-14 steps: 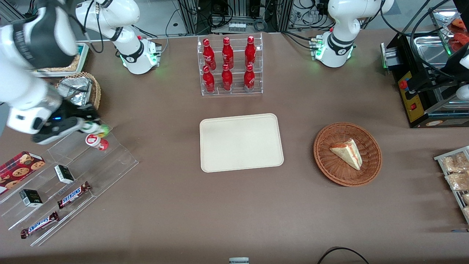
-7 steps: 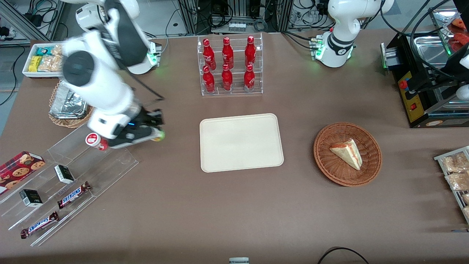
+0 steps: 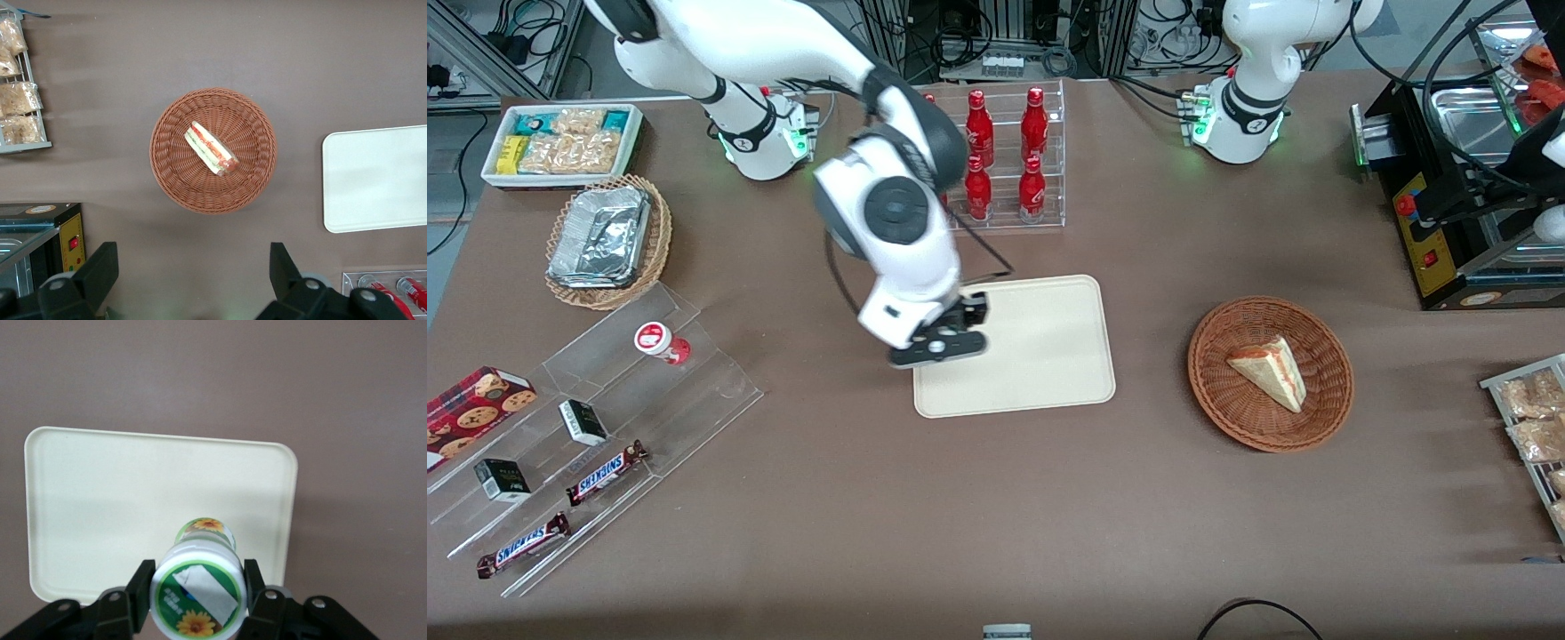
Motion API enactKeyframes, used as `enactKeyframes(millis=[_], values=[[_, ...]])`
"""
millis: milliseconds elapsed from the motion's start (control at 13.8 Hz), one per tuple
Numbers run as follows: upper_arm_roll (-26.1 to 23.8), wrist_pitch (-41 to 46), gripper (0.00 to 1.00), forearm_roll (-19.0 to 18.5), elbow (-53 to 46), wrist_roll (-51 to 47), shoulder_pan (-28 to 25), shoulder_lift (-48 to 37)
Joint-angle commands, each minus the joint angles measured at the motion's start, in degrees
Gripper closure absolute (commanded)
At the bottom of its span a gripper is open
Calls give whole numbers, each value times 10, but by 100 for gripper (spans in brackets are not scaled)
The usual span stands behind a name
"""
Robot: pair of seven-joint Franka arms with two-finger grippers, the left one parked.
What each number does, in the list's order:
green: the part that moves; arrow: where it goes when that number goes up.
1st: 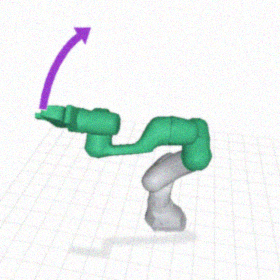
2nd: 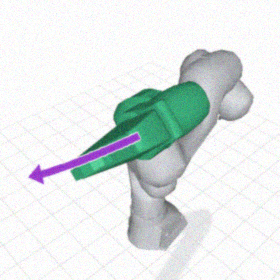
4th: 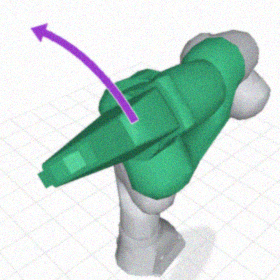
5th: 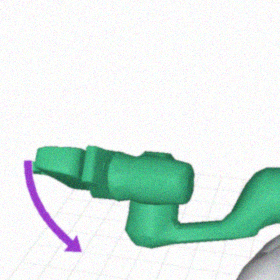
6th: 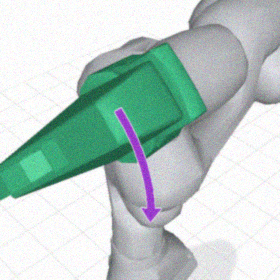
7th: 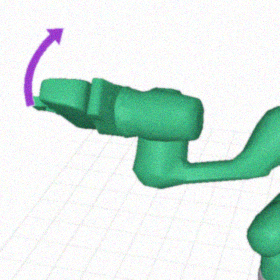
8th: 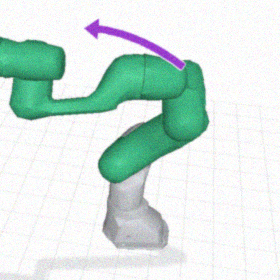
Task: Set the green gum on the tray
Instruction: 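Carry the held gum jar over to the cream tray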
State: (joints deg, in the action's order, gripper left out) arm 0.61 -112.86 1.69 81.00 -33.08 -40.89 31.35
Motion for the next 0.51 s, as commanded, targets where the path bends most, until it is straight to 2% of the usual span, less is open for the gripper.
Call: enactKeyframes(millis=[0, 435], values=[[4, -33, 100, 1, -37, -42, -23, 56], [5, -87, 100, -4, -29, -57, -45, 100]])
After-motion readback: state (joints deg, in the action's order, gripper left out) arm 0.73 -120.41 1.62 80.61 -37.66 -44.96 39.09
